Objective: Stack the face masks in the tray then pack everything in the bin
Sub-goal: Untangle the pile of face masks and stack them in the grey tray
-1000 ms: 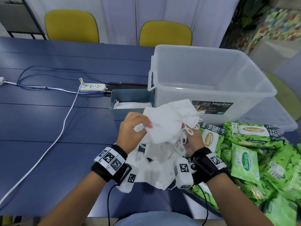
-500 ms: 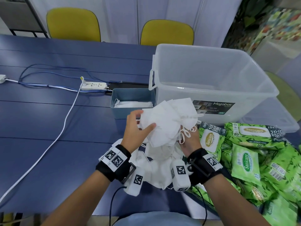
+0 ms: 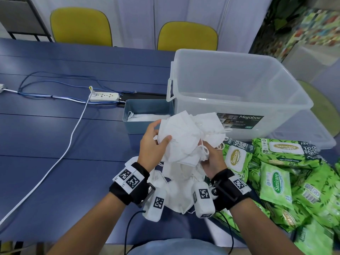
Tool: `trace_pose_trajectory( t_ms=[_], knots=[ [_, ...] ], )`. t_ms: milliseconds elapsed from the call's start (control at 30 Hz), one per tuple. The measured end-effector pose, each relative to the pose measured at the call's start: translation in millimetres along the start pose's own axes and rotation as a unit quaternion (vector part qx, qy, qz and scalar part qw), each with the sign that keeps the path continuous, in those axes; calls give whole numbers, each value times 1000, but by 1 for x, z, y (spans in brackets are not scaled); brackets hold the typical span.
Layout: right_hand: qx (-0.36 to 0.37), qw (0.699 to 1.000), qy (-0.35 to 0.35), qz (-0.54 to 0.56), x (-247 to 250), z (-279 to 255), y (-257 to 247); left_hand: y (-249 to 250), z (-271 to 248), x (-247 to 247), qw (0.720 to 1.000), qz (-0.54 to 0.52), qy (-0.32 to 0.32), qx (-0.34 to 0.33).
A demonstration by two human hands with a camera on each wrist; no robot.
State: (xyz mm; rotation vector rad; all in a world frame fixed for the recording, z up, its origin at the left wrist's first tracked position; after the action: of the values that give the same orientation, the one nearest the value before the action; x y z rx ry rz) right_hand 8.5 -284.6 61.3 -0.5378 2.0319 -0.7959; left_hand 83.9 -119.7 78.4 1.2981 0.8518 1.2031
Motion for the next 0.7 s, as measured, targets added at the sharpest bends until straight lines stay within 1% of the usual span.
trace_pose_trajectory(
  t_ms=[33, 100, 200, 300, 367, 433, 467, 533, 600, 700],
  knots=[
    [8, 1000, 5, -8, 0, 0, -1, 0, 1, 1, 1000, -8, 3, 2],
    [14, 998, 40, -36, 0, 0, -3, 0, 3, 4, 1000, -22, 17, 4],
    [18, 996, 75, -49, -3, 1, -6, -1, 7, 12, 997, -28, 67, 31],
    [19, 993, 107, -50, 1, 5, -6, -2, 11, 21, 981, -107, 130, 99],
    [26, 989, 129, -73, 3, 6, -5, -2, 13, 24, 957, -191, 153, 157],
    [34, 988, 133, -77, 2, 6, -3, 0, 13, 23, 934, -264, 144, 191],
    [37, 989, 124, -70, 1, 7, -2, 2, 11, 21, 926, -287, 136, 202],
    [47, 994, 92, -43, -2, 7, 1, 7, 8, 14, 921, -309, 116, 207],
    [71, 995, 72, -27, -3, 6, 4, 7, 4, 5, 929, -296, 96, 200],
    [91, 995, 48, -8, -6, 5, 7, 2, -6, -8, 951, -222, 57, 206]
  ],
)
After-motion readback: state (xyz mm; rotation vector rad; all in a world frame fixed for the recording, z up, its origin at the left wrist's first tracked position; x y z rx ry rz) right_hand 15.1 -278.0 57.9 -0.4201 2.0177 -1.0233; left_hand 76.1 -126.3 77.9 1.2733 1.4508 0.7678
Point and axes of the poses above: each hand's wrist, its own z-axis towards the middle knuckle, its own x-axis out of the back of the hand, y = z × x, the point moved 1 cm from there along z, towards the middle knuckle, and after that the axes turned 6 degrees about -x, right-handed, at the moved point
